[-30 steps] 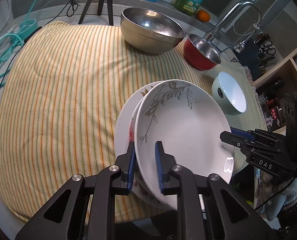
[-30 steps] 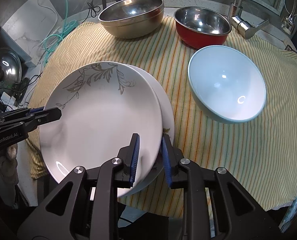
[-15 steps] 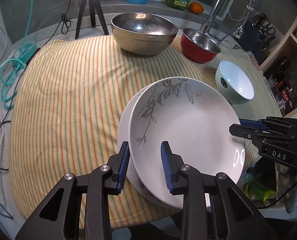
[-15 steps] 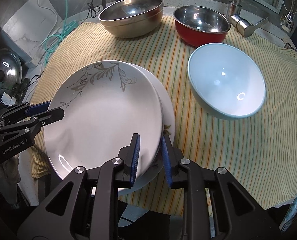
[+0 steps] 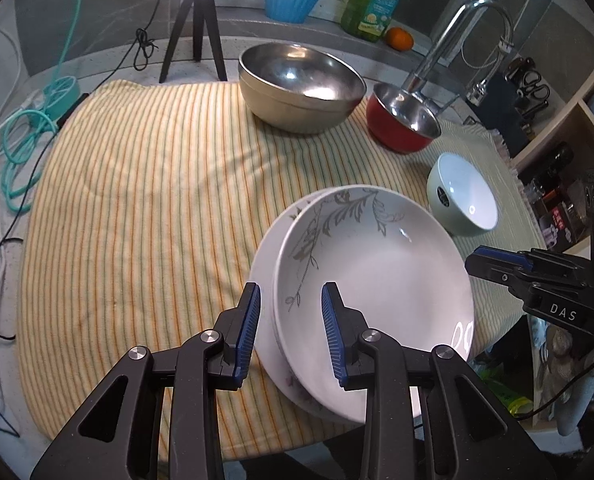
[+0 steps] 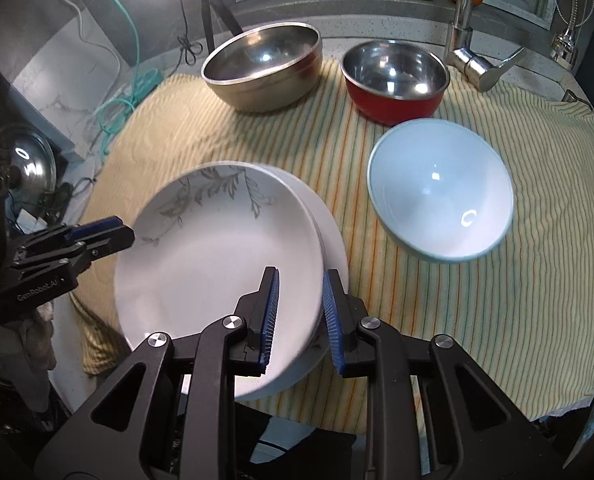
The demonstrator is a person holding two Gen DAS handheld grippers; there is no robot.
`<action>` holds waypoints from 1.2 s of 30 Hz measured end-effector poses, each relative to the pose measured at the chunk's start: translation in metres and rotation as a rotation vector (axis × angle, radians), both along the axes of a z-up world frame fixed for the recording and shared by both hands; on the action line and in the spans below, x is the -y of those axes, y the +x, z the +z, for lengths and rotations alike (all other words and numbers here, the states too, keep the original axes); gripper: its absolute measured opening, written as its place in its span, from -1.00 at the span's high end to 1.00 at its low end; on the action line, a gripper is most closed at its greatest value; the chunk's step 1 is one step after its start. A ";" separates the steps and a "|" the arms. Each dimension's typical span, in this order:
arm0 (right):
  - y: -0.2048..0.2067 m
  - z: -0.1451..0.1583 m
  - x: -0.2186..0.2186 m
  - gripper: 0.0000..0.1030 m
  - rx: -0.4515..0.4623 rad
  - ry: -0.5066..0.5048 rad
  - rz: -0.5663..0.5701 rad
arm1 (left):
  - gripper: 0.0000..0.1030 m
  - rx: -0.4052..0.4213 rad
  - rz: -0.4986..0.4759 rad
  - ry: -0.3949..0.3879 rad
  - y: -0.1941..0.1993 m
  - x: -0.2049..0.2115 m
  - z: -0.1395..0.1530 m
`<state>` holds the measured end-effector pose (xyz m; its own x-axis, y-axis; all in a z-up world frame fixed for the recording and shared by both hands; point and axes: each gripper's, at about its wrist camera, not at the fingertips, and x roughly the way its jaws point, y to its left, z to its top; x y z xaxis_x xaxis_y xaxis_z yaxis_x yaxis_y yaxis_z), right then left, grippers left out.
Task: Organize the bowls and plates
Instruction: 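Move the left tool to the rim of the gold steel bowl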
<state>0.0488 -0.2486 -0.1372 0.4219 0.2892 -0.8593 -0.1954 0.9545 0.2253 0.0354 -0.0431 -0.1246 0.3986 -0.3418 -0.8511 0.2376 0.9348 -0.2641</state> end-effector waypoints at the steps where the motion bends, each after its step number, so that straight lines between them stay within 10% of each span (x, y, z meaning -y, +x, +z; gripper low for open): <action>1: 0.002 0.005 0.000 0.55 0.008 0.023 -0.001 | 0.45 0.004 0.004 -0.004 0.002 -0.002 0.002; 8: 0.024 0.035 -0.004 0.12 0.087 0.079 -0.025 | 0.45 0.042 0.021 -0.041 0.026 -0.014 0.019; 36: 0.158 0.004 -0.015 0.12 0.028 0.145 -0.113 | 0.45 0.059 0.063 -0.134 0.165 -0.027 0.022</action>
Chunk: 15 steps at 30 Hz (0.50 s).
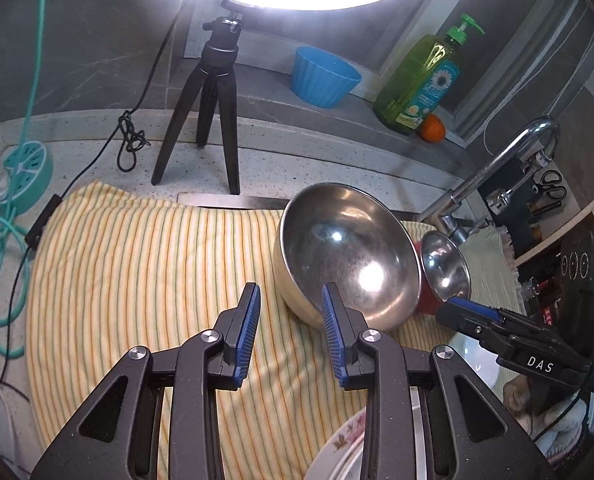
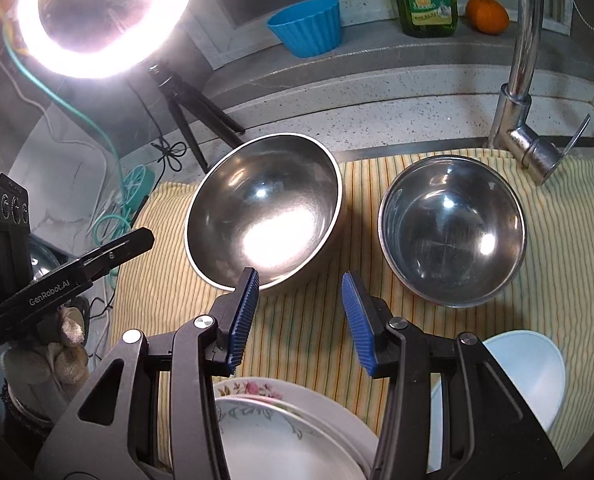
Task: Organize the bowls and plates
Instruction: 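Move the left tool to the rim of the gold steel bowl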
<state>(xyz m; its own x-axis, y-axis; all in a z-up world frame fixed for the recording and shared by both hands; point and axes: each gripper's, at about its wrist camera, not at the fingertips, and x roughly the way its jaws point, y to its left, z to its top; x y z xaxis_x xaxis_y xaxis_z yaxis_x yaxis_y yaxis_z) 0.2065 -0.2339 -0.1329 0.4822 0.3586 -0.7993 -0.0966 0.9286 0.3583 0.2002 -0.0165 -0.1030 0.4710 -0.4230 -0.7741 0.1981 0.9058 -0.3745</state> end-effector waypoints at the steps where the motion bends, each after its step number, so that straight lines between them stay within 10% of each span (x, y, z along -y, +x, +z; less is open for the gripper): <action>1: 0.003 -0.001 0.000 0.12 -0.003 0.000 0.000 | 0.45 -0.005 -0.002 0.001 0.004 0.001 -0.002; 15: 0.034 -0.031 -0.007 0.12 -0.062 -0.001 0.011 | 0.45 -0.074 -0.022 0.000 0.042 0.011 -0.029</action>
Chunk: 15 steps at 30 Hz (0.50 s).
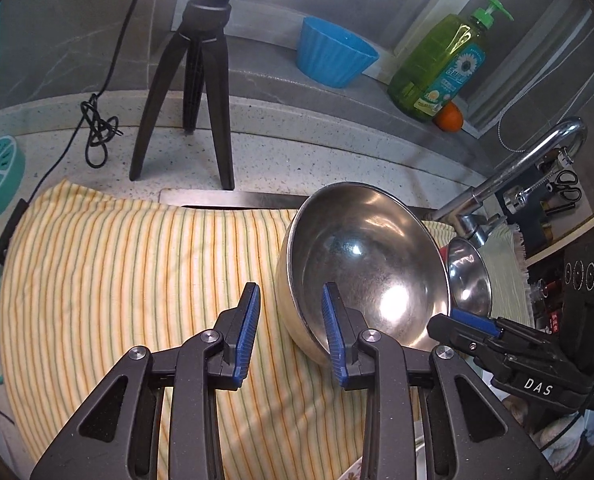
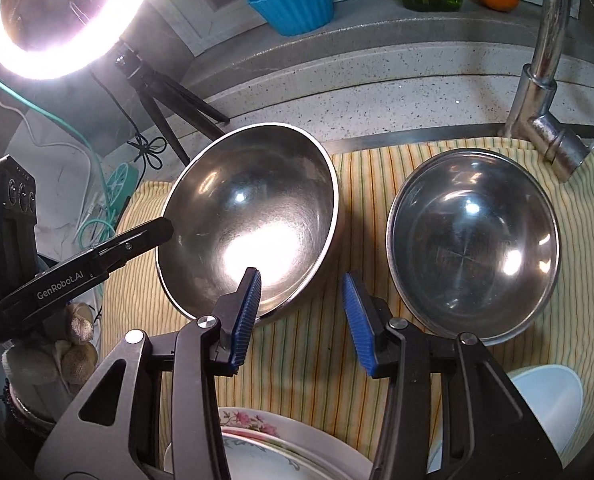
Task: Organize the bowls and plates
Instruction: 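Move the left tool to the rim of the gold steel bowl, then close the left tool on the gold bowl rim and lift it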
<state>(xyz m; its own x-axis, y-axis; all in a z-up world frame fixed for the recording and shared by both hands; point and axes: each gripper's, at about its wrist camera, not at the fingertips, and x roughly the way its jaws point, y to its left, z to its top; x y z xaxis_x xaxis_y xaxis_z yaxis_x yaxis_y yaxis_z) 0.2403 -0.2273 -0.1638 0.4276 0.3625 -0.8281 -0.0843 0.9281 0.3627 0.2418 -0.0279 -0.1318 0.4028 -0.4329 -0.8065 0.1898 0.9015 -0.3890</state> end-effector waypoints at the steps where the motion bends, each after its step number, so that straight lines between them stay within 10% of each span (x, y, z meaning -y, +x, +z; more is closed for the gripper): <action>1: 0.001 -0.002 -0.001 0.13 -0.004 -0.003 0.000 | 0.45 -0.003 -0.003 -0.002 0.001 0.001 -0.001; 15: 0.007 -0.007 -0.003 0.37 -0.012 -0.024 0.010 | 0.53 -0.013 -0.046 -0.005 0.006 0.012 -0.009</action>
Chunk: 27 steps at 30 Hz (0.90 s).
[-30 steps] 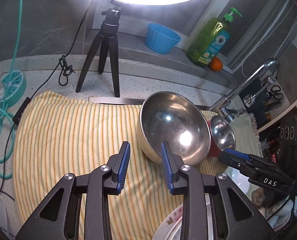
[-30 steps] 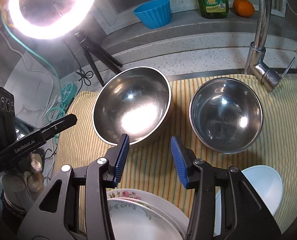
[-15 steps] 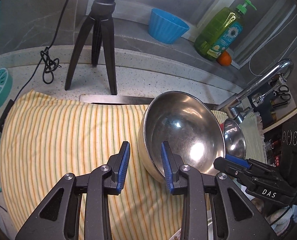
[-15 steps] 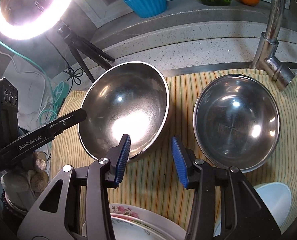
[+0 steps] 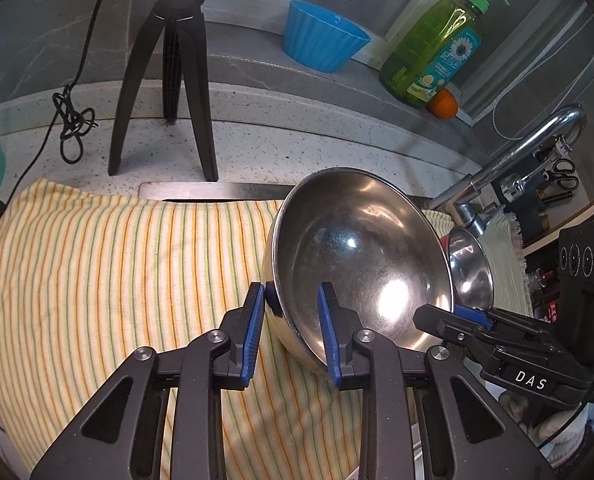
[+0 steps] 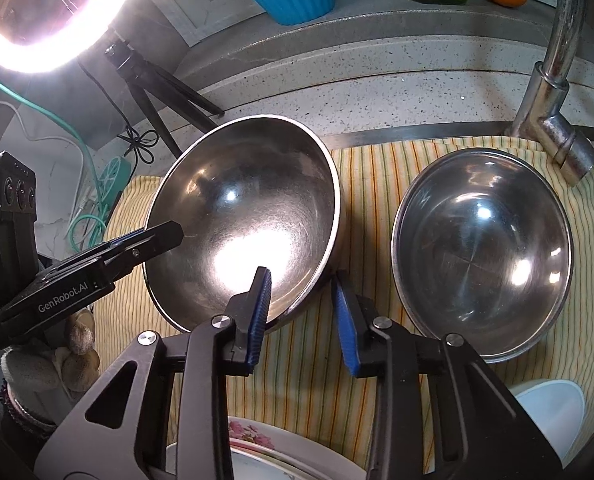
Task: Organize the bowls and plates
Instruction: 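Close the left tool on the gold bowl rim and lift it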
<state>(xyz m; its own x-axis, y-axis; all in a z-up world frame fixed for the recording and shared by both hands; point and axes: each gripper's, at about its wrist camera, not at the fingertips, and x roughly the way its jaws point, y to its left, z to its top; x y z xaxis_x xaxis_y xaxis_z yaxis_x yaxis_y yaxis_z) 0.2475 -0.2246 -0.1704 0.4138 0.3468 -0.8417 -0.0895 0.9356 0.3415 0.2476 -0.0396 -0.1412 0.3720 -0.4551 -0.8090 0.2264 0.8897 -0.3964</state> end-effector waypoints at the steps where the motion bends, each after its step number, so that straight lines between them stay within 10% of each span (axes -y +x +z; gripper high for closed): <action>1: 0.000 0.000 0.000 0.38 0.002 -0.003 0.000 | 0.53 -0.001 0.000 -0.002 0.000 0.000 0.000; 27: -0.025 0.013 -0.085 0.39 0.035 0.002 0.158 | 0.53 0.034 0.138 0.013 -0.043 -0.073 0.015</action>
